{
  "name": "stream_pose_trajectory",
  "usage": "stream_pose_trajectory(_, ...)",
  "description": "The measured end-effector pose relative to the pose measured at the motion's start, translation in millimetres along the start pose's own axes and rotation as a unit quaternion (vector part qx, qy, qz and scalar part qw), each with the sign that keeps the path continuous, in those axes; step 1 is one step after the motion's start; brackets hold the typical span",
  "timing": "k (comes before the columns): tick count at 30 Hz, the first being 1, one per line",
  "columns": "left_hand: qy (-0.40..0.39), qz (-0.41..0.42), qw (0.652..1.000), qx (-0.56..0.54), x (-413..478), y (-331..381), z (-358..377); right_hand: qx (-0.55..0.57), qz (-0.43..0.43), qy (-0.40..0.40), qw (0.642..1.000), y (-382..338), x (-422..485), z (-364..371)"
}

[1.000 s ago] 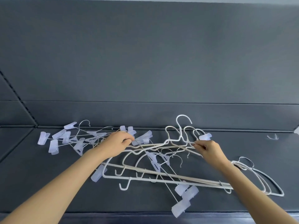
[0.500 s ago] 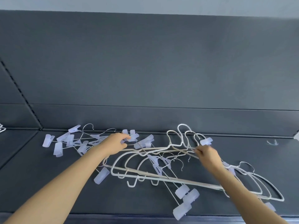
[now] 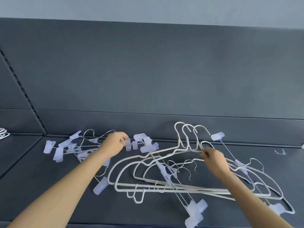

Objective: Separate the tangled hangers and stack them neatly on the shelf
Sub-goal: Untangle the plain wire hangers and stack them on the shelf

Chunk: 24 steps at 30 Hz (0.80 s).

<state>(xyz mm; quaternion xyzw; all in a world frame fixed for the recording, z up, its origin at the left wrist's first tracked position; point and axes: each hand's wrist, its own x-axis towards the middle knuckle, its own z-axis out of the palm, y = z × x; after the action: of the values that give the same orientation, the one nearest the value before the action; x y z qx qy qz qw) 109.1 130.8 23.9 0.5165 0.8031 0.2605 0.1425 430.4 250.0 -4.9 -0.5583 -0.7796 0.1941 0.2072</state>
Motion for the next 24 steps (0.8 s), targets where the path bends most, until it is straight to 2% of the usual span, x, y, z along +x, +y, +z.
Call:
stream_pose_trajectory(2,0.025,0.006,1.0,-0.011,3.6,4.1,-6.6,0.034,-0.002,0.011,0.999,0.6,2.6,-7.4)
stream_pose_trajectory(7,0.028,0.031,0.999,-0.033,3.7,24.9,-7.4,0.103,-0.01,0.042,0.994,0.9,3.3,-21.0)
stream_pose_trajectory(10,0.005,0.05,0.996,-0.071,4.9,41.9,-0.8,0.115,-0.019,0.057,0.992,-0.8,1.4,-25.8)
stream_pose_trajectory(16,-0.07,0.013,0.983,-0.168,10.8,58.3,12.6,0.111,-0.018,0.092,0.989,-0.2,12.2,-35.1)
stream_pose_trajectory(24,0.027,-0.015,0.976,-0.215,15.4,47.0,18.6,0.116,-0.03,0.087,0.989,4.5,19.5,-52.4)
